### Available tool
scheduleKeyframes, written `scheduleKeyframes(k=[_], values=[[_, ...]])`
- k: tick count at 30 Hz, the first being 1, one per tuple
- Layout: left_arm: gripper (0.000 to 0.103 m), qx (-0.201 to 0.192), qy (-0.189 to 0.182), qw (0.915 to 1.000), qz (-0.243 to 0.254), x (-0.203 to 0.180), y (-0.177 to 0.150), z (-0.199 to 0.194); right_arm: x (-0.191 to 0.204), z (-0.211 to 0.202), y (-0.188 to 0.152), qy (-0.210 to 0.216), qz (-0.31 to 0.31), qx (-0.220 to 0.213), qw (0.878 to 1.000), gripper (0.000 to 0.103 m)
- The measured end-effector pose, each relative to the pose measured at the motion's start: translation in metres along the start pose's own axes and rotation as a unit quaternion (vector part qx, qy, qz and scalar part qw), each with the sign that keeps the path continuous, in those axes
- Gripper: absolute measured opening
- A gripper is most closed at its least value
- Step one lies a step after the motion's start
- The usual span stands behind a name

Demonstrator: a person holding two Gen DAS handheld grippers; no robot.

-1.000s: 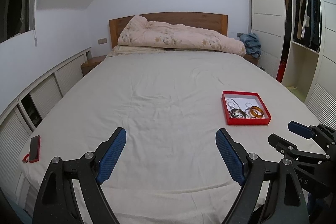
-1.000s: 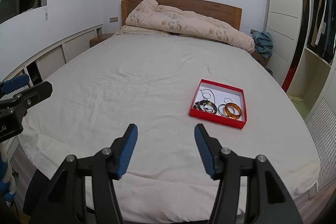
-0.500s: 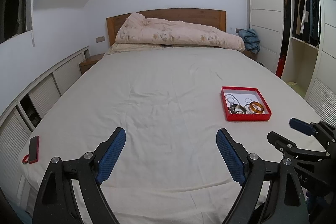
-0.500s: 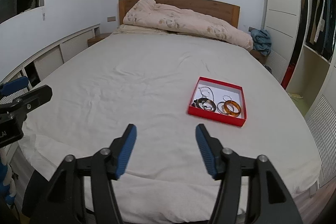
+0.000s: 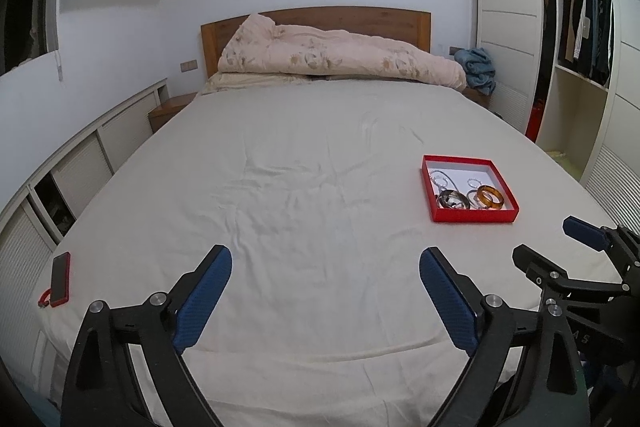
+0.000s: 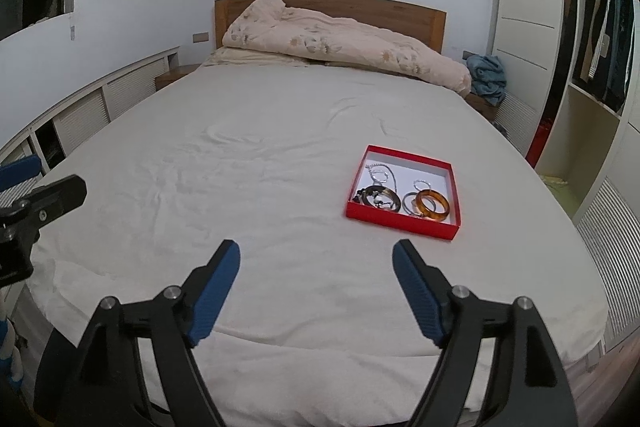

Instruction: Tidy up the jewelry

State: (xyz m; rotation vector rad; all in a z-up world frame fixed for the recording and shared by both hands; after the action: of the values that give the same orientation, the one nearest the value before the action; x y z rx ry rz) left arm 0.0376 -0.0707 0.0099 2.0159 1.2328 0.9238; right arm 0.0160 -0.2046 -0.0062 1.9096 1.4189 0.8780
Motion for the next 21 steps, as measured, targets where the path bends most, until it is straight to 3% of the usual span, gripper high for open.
scheduleKeyframes(k=[21], values=[[0.094,0.031,-0.001,0.9995,-0.002,-0.001,-0.015,0.025,-0.007,0.009,-0.006,-0.044,-0.011,0.003,0.999,0.079]])
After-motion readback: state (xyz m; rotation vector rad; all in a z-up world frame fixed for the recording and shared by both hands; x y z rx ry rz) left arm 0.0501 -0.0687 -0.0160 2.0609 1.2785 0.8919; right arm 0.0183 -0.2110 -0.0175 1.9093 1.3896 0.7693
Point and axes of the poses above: each gripper's, at about its wrist camera, not at the fingertips, and z roughly the way its jaws point, x to its left, y to its top, the point moved 5 cm from there along z, roughly the way its jaws point, and after that the axes turned 14 degrees about z, right-handed, at the moved point
